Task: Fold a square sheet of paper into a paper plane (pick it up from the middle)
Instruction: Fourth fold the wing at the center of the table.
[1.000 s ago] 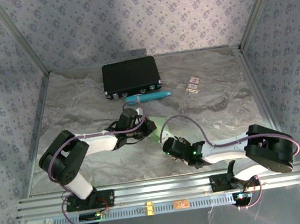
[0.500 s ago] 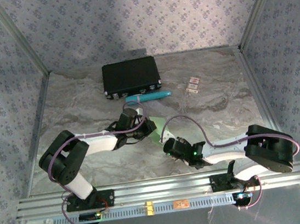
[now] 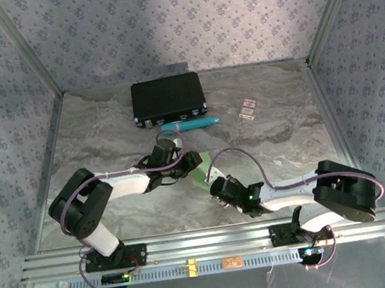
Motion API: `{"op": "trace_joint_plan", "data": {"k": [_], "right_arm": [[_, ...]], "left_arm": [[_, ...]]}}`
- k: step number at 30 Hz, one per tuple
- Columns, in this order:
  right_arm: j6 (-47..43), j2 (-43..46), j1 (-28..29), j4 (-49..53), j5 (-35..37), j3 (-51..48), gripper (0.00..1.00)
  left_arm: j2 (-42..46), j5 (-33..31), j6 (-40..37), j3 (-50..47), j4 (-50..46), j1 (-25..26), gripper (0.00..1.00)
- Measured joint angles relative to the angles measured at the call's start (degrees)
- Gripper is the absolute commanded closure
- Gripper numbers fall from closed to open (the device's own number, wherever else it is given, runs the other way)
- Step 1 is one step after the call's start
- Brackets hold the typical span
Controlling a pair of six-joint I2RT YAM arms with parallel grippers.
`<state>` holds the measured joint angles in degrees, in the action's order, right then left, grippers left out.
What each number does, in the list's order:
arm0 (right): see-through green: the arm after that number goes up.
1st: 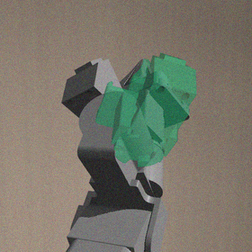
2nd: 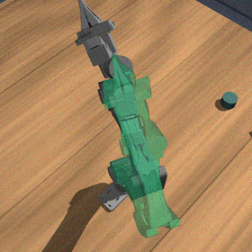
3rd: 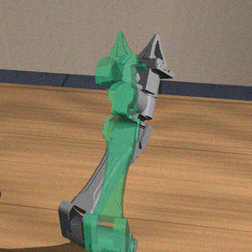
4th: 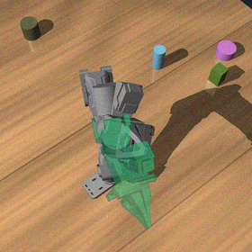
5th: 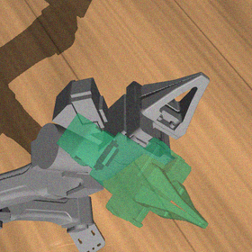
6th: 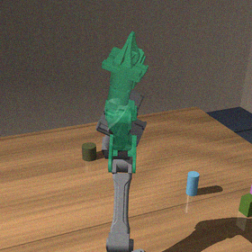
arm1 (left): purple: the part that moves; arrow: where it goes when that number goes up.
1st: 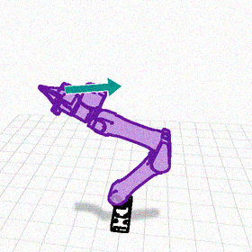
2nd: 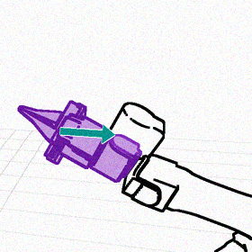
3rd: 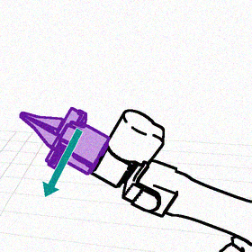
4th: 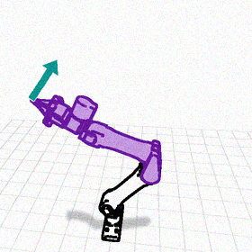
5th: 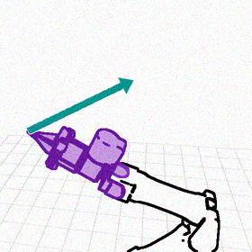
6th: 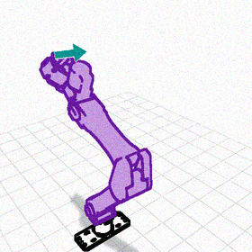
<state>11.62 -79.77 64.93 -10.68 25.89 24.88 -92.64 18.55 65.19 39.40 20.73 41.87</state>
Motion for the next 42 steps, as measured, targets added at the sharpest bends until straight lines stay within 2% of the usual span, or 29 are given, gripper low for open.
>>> {"op": "trace_joint_plan", "data": {"k": [3, 7, 12, 28, 31, 37, 42], "right_arm": [[0.7, -1.4, -1.0, -2.2, -1.2, 0.0, 0.90], [1.3, -2.9, -1.9, -4.4, -2.7, -0.1, 0.90], [2.6, -4.0, -2.9, -6.9, -4.6, -0.7, 0.90], [7.5, -4.8, -7.8, -15.5, -13.4, -3.7, 0.89], [8.4, -5.0, -8.7, -16.4, -15.3, -3.8, 0.89], [10.8, -5.0, -11.0, -19.5, -19.9, -5.1, 0.89], [13.2, -5.0, -13.0, -21.8, -23.7, -6.3, 0.88]], "left_arm": [[2.7, -1.6, -0.5, -0.1, -2.1, -0.3, 0.33], [7.7, -3.9, -0.7, -1.0, -4.2, -1.0, 0.30], [11.6, -6.1, -0.7, -3.0, -6.2, -1.7, 0.29], [11.8, -6.4, -0.6, -3.6, -7.8, -1.9, 0.30], [11.8, -6.4, -0.6, -3.6, -7.8, -1.9, 0.37], [11.8, -6.4, -0.6, -3.7, -7.7, -1.9, 0.67], [11.6, -6.3, -0.4, -4.1, -7.5, -1.9, 0.86]]}}
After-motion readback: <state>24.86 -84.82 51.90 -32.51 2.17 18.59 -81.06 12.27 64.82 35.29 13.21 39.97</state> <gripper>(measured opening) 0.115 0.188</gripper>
